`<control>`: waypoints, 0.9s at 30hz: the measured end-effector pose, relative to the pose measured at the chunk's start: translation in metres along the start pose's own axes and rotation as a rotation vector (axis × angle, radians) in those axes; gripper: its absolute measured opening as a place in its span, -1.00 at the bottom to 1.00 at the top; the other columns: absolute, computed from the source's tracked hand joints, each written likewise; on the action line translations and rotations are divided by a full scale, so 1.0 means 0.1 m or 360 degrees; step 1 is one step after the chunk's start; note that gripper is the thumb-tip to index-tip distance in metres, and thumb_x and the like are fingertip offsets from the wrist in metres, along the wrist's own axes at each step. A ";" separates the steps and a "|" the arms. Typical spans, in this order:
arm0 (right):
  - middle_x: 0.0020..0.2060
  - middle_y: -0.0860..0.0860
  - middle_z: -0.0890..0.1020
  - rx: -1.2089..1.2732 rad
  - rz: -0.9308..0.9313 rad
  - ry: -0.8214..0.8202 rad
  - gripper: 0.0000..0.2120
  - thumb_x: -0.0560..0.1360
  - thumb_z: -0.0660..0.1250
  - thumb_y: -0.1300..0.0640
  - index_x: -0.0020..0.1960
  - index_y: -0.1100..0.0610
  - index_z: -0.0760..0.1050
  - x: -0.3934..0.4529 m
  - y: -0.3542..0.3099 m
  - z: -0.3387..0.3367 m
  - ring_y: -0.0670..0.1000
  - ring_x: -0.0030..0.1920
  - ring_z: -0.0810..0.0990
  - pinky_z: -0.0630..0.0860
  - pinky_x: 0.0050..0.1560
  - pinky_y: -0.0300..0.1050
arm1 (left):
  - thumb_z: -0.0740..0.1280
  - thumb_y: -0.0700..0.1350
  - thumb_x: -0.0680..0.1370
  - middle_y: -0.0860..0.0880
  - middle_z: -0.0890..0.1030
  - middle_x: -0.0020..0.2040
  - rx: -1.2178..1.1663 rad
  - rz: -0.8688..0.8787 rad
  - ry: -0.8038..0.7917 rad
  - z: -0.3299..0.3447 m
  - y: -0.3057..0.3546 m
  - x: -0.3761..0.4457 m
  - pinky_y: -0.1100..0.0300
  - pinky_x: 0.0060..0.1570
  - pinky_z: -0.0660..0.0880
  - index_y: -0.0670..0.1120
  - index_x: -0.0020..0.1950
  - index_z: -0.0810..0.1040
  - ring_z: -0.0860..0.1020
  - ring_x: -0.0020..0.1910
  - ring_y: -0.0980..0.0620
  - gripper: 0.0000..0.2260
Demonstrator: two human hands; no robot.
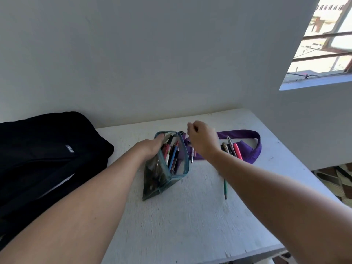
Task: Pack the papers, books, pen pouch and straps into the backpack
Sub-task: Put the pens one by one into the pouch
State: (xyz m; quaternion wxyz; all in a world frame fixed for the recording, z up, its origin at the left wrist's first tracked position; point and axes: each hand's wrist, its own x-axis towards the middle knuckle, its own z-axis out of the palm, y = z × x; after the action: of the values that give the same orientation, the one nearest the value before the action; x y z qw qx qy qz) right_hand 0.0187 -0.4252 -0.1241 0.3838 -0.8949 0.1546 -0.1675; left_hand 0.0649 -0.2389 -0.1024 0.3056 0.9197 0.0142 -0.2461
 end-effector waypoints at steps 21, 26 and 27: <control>-0.13 0.06 0.54 -0.0749 0.0201 -0.0272 -0.70 0.68 0.21 -0.13 0.05 0.13 0.36 0.14 0.26 -0.05 0.15 -0.09 0.59 0.42 -0.28 -0.06 | 0.00 0.42 0.60 -0.23 0.31 0.57 0.0184 0.0029 0.0093 0.01 -0.02 0.06 -0.02 0.38 0.31 -0.16 0.59 0.30 0.34 0.50 -0.23 -0.20; -0.12 0.09 0.62 -0.0801 0.0220 -0.0297 -0.85 0.66 0.26 0.08 0.01 0.16 0.46 0.17 0.26 0.02 0.08 -0.22 0.57 0.34 -0.42 -0.12 | -0.01 0.41 0.61 -0.23 0.31 0.57 0.0202 0.0031 0.0086 0.02 -0.01 0.05 -0.02 0.38 0.31 -0.18 0.58 0.31 0.35 0.49 -0.23 -0.20; -0.16 0.09 0.60 -0.0733 0.0289 -0.0305 -0.81 0.67 0.27 0.04 -0.03 0.16 0.46 0.19 0.27 0.04 0.08 -0.23 0.57 0.36 -0.41 -0.12 | -0.02 0.41 0.61 -0.24 0.31 0.57 0.0208 0.0029 0.0085 0.02 0.00 0.05 -0.01 0.38 0.31 -0.18 0.58 0.30 0.35 0.49 -0.23 -0.21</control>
State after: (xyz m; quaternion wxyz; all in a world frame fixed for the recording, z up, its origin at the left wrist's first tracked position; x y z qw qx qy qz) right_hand 0.0331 -0.4479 -0.1432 0.1964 -0.9528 0.2312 -0.0071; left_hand 0.0683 -0.2403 -0.1064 0.2467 0.9440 -0.0021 -0.2192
